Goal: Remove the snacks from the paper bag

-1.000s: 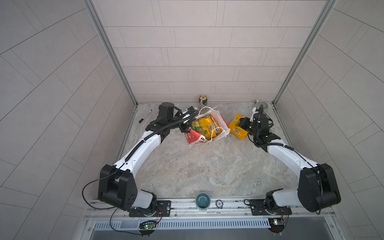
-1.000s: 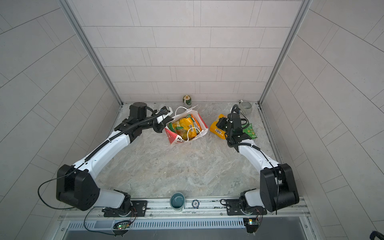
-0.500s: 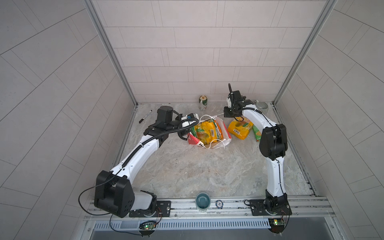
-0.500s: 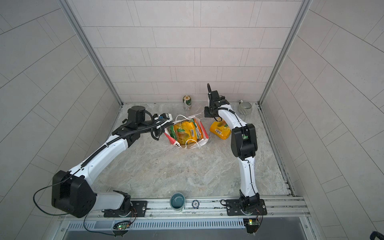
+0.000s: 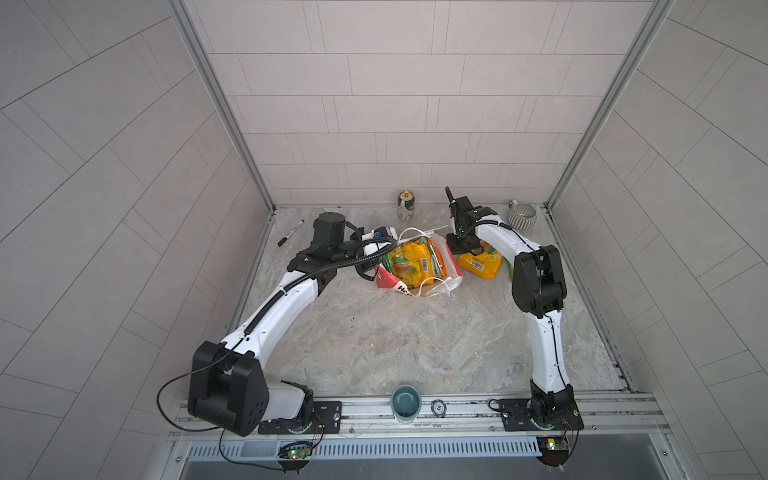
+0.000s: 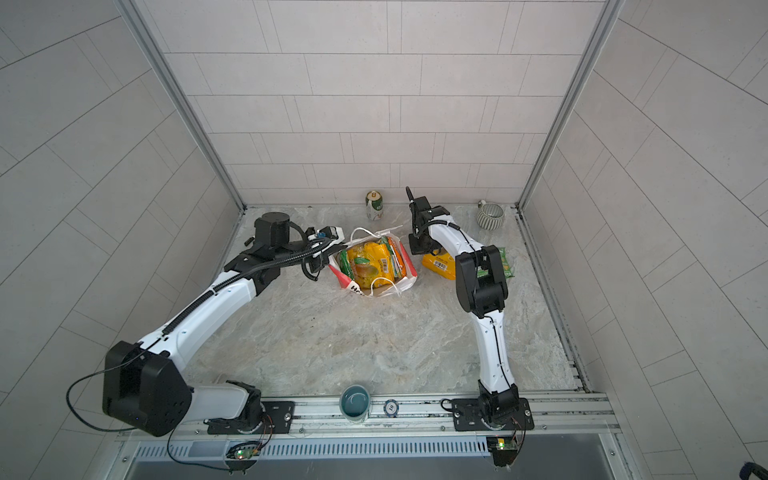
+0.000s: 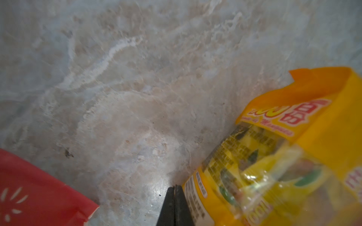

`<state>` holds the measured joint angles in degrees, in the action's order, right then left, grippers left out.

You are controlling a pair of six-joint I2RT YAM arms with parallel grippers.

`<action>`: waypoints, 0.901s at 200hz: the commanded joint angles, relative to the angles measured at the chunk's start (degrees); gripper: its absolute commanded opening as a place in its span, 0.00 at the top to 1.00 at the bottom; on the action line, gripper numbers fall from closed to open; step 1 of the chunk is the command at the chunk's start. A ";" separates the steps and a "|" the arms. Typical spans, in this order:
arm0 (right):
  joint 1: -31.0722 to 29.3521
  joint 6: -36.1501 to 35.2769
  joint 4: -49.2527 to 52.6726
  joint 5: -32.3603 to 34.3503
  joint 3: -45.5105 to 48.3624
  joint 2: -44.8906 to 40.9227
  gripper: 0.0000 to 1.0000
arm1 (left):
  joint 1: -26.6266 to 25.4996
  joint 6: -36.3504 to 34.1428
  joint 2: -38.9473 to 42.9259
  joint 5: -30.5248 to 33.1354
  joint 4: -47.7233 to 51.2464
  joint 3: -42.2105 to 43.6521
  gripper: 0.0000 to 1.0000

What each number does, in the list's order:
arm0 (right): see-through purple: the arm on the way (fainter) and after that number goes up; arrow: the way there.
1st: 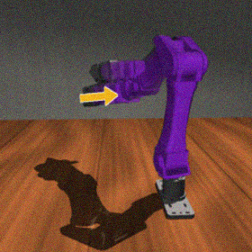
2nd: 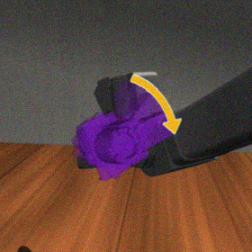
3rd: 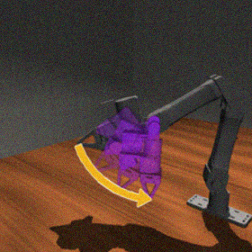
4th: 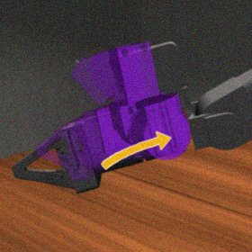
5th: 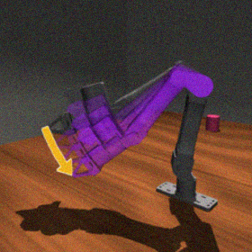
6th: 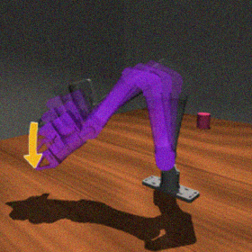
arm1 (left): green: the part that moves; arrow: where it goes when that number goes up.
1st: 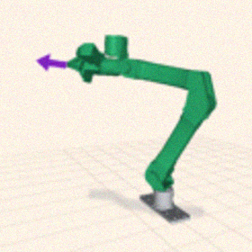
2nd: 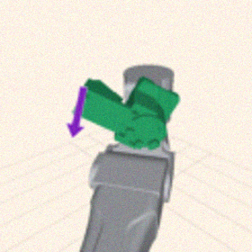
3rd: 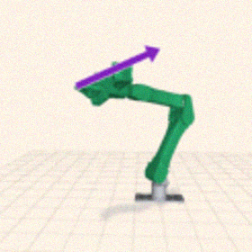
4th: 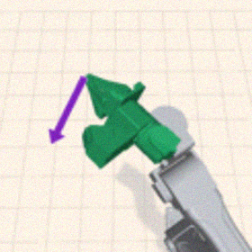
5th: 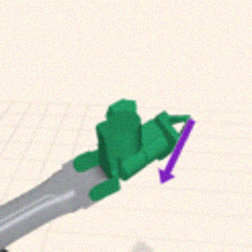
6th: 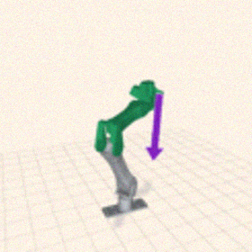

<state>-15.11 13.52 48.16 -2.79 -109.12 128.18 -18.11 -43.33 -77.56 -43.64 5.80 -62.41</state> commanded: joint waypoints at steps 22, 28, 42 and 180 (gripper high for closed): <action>-0.78 0.87 0.63 2.43 4.87 -5.54 1.00 | 0.17 0.66 0.98 -0.84 -1.05 0.76 1.00; -0.92 1.60 -0.52 2.39 6.35 -6.66 1.00 | 0.17 0.70 0.94 -0.77 -1.05 0.75 1.00; -0.90 3.52 -1.74 0.90 8.77 -8.62 1.00 | 0.18 0.79 0.85 -0.52 -1.03 0.79 1.00; -1.74 7.35 -6.77 2.41 15.42 -13.44 1.00 | 0.18 1.58 1.87 -0.22 -1.67 1.24 1.00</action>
<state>-15.33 19.79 42.94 -0.84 -94.04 117.32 -18.11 -42.13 -77.17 -42.59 4.60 -61.78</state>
